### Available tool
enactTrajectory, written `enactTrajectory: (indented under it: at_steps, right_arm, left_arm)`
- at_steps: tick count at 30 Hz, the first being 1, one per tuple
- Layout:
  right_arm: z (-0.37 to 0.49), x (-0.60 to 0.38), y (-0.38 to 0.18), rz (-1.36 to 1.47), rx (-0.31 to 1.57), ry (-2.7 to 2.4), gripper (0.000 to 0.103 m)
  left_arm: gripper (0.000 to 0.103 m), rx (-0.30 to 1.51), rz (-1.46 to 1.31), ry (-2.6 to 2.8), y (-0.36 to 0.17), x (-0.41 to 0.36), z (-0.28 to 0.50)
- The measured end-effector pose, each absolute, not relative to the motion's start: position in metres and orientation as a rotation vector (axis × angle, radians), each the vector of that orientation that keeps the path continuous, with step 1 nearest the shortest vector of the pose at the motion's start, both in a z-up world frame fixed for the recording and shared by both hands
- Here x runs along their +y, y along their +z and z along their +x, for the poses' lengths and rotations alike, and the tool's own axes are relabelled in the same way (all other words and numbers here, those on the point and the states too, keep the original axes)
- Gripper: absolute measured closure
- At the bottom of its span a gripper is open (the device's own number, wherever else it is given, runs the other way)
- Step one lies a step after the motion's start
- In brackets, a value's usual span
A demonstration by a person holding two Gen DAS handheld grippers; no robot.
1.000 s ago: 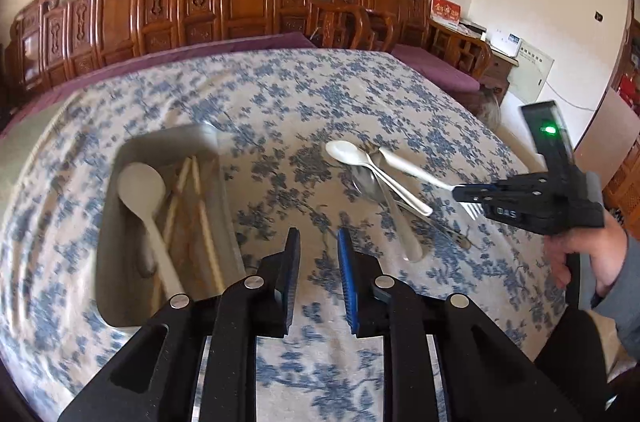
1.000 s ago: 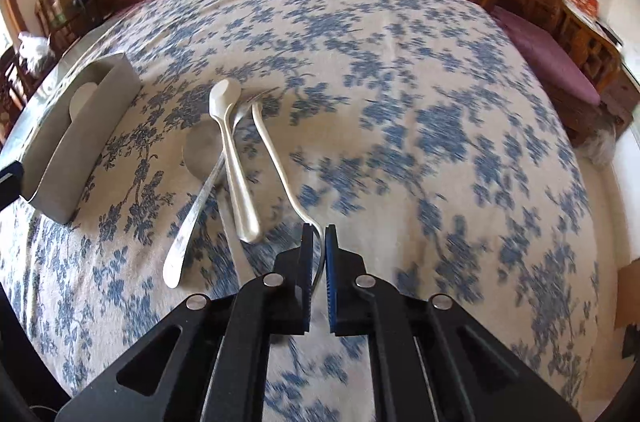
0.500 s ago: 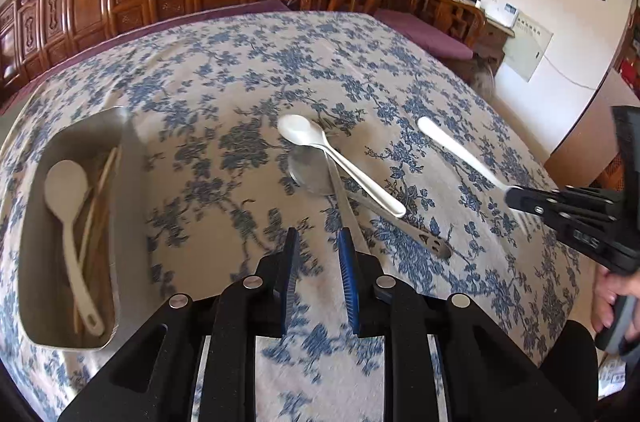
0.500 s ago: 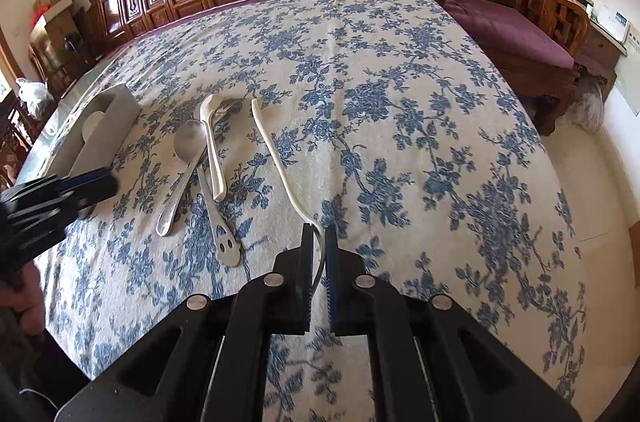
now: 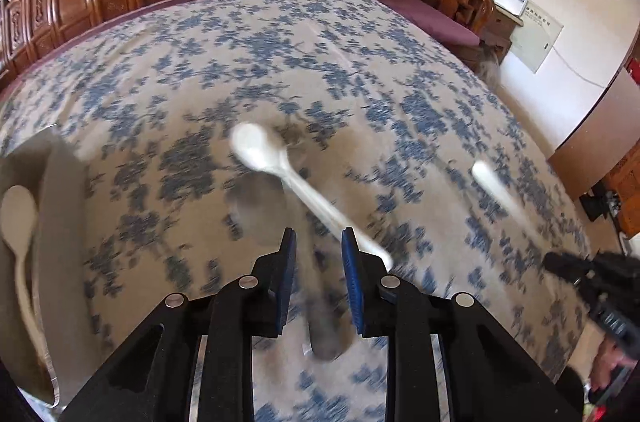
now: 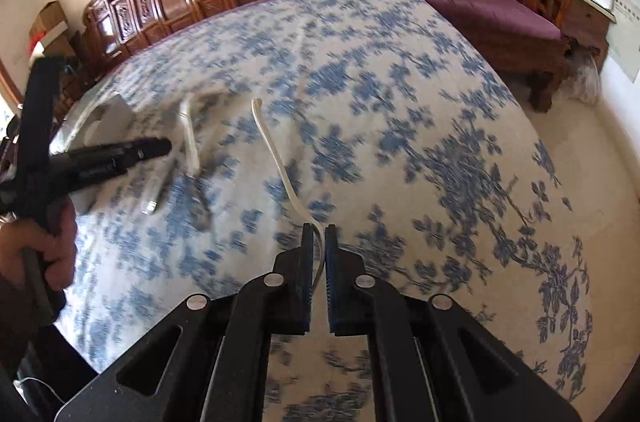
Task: Organize utensils
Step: 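Grasp the metal knife with the left tool while the right tool holds the white fork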
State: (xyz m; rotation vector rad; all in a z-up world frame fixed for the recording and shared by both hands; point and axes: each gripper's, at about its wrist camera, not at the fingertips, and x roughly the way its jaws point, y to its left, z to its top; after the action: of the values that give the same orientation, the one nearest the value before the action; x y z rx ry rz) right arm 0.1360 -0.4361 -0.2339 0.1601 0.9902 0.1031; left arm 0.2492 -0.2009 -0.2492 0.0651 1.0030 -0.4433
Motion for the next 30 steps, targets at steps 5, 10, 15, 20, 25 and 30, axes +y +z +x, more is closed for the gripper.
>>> enactTrajectory:
  at_steps: [5,10,15,20,25,30]
  right_arm:
    - [0.139,-0.452,-0.244,0.204,1.010,0.093,0.096]
    - [0.141,-0.460,-0.247,0.247,1.013,0.106,0.096]
    - [0.142,-0.458,-0.249,0.274,1.016,0.128,0.096]
    - [0.143,-0.457,-0.248,0.278,1.016,0.136,0.096]
    - [0.141,-0.459,-0.240,0.285,0.995,0.135,0.096]
    - [0.139,-0.455,-0.231,0.268,0.978,0.141,0.096]
  left_arm:
    - [0.081,1.037,0.083,-0.414,-0.258,-0.218,0.260]
    - [0.081,1.054,0.092,-0.386,-0.261,-0.222,0.266]
    - [0.081,1.056,0.136,-0.374,-0.265,-0.234,0.269]
    - [0.089,1.059,0.139,-0.371,-0.266,-0.237,0.269]
    - [0.100,1.065,0.089,-0.384,-0.260,-0.233,0.265]
    - [0.100,1.020,0.121,-0.395,-0.243,-0.238,0.253]
